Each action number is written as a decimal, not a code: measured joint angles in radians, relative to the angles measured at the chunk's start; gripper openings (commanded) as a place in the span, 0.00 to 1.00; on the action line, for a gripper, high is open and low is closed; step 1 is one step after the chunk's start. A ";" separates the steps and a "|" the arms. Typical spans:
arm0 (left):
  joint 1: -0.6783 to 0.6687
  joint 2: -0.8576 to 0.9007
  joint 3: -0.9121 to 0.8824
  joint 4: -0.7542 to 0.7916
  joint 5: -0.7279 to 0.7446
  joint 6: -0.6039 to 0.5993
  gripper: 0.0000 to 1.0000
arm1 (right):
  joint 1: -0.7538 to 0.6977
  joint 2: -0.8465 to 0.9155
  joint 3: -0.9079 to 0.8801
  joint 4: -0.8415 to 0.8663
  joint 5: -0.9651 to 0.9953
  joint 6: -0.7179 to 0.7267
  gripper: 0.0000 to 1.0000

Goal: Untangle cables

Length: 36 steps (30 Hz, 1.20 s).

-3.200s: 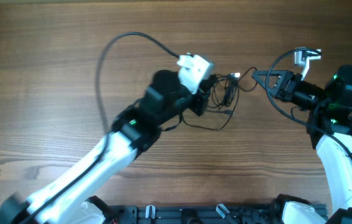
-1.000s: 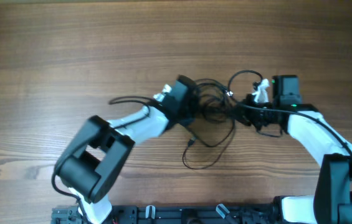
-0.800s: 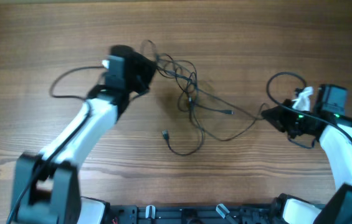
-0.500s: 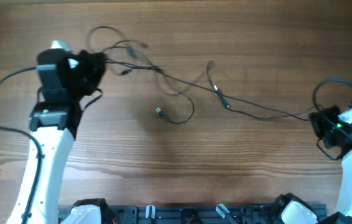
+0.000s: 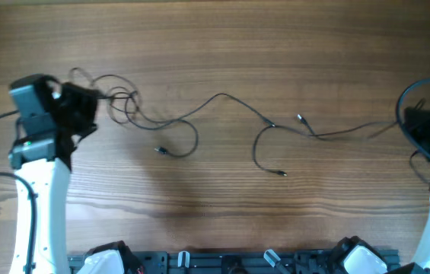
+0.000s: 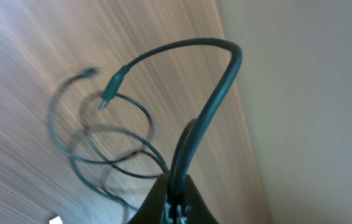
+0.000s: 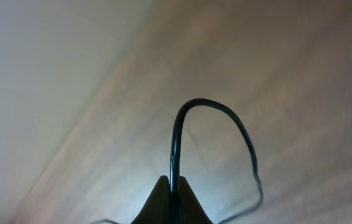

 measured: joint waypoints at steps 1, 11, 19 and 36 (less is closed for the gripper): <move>-0.077 0.000 0.000 0.005 0.008 0.009 0.04 | 0.000 0.000 0.048 0.003 0.001 0.000 0.05; -0.534 0.185 0.000 0.032 -0.153 0.069 0.04 | -0.003 0.243 0.756 -0.065 0.431 -0.162 0.05; -0.568 0.217 0.000 0.039 -0.166 0.069 0.04 | -0.057 0.665 0.789 -0.135 0.897 -0.252 0.04; -0.686 0.217 0.000 0.073 -0.190 0.068 0.17 | -0.079 0.583 0.791 -0.389 0.657 -0.146 1.00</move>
